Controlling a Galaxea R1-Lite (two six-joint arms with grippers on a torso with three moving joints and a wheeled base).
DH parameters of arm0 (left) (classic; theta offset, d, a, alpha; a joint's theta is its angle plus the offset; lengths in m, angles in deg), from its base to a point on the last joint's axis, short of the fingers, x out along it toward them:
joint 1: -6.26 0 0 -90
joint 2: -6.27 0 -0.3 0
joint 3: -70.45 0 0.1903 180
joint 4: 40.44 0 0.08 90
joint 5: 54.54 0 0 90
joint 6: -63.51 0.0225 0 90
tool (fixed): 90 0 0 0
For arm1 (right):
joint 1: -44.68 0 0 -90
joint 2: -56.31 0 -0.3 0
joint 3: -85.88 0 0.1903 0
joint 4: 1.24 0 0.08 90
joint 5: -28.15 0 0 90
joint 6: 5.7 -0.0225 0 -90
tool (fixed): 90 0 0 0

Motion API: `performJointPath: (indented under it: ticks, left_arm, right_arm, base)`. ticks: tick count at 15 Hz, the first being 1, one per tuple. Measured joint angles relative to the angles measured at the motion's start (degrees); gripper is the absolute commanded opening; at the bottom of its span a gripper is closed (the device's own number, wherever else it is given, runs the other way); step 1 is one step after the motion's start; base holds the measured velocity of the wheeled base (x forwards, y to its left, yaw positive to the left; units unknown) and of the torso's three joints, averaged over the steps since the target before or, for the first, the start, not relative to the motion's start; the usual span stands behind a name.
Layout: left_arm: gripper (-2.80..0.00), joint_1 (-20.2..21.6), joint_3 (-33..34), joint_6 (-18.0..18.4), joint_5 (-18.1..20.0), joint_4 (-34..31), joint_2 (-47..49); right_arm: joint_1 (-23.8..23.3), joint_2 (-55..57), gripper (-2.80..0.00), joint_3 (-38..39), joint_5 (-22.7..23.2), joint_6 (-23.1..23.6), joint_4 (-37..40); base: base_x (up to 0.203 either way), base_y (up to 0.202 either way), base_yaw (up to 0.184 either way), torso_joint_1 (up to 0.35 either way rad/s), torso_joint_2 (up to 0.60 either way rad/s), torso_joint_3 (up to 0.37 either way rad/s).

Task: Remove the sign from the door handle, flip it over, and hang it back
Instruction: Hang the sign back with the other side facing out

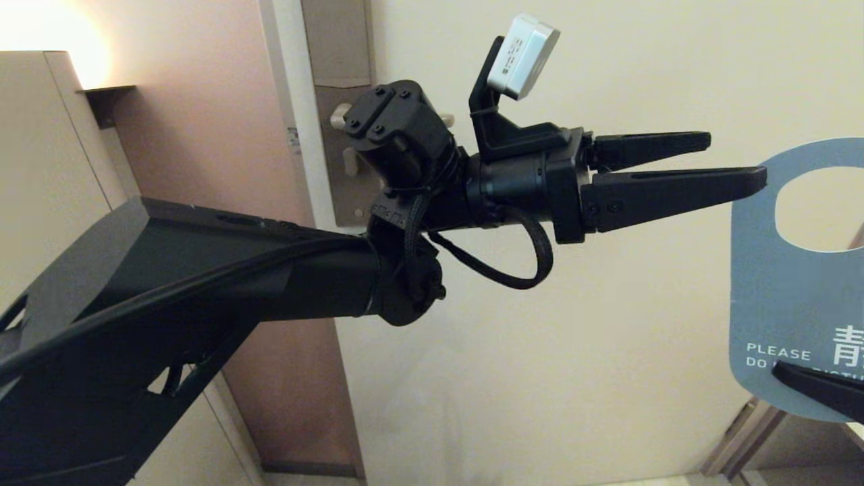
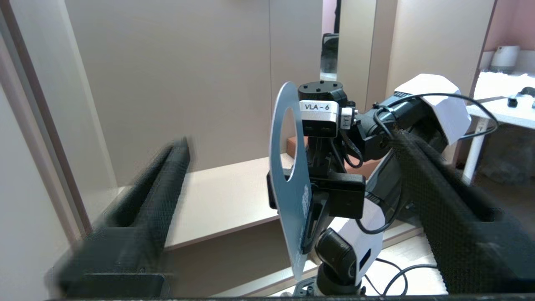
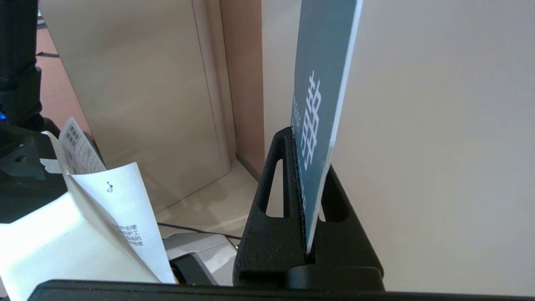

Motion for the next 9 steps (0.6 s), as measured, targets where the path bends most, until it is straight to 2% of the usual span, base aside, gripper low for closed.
performJointPath:
  ticks: [5, 9]
  left_arm:
    - [-2.8, -0.2, -0.1, 0.0, 0.3, -0.2, 0.0]
    - [-2.8, 1.3, -0.1, 0.1, 0.3, -0.6, -0.9]
  right_arm:
    - [0.0, -0.2, -2.8, 0.0, 0.0, 0.0, 0.0]
    - [0.0, -0.3, -2.8, 0.0, 0.0, 0.0, 0.0]
  base:
    - [0.0, 0.0, 0.0, 0.0, 0.0, 0.0]
    - [0.0, 0.0, 0.0, 0.0, 0.0, 0.0]
